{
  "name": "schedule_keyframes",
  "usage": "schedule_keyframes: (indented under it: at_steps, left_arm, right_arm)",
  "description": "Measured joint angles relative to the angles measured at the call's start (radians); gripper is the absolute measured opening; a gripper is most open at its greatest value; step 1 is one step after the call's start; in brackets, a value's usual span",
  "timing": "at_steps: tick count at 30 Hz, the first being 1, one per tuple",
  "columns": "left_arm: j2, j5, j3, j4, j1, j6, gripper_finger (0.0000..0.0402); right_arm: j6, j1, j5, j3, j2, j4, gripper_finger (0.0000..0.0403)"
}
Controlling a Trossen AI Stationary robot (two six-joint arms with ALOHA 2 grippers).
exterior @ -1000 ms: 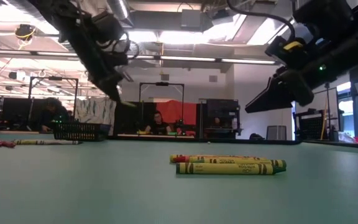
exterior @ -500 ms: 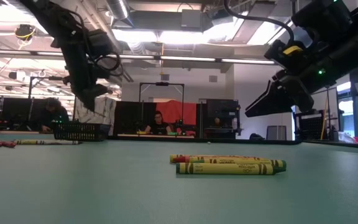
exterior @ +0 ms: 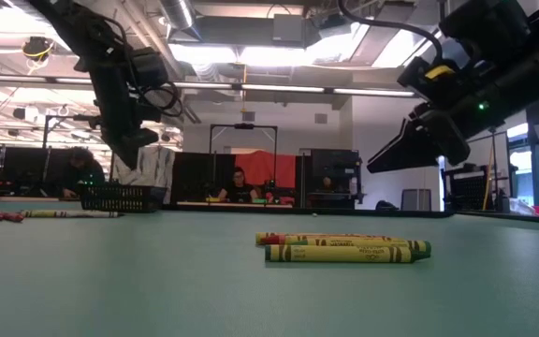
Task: Sort crayons
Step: Put the middle yellow crayon into the black bin
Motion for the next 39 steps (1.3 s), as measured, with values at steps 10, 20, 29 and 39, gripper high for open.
schedule_keyframes:
  at_steps: [10,20,29,39]
  left_arm:
    - [-0.031,0.162,0.0,0.022,-0.137,0.008,0.0108]
    - [-0.026,0.307,-0.027,0.189,-0.487,-0.095,0.0106]
    - [-0.008,0.235,-0.135,0.51,-0.852,-0.265,0.0106]
    - [0.204,0.13,-0.148,0.813,-1.098,-0.296,0.0106]
  right_arm:
    - [0.0,0.0,-0.001,0.0,0.0,0.016,0.017]
    - [0.006,0.0,-0.19,0.0,0.0,0.077,0.017]
    - [0.107,0.002,-0.402,-0.001,0.036,0.118,0.017]
    - [0.14,0.063,-0.434,0.075,0.179,0.227,0.017]
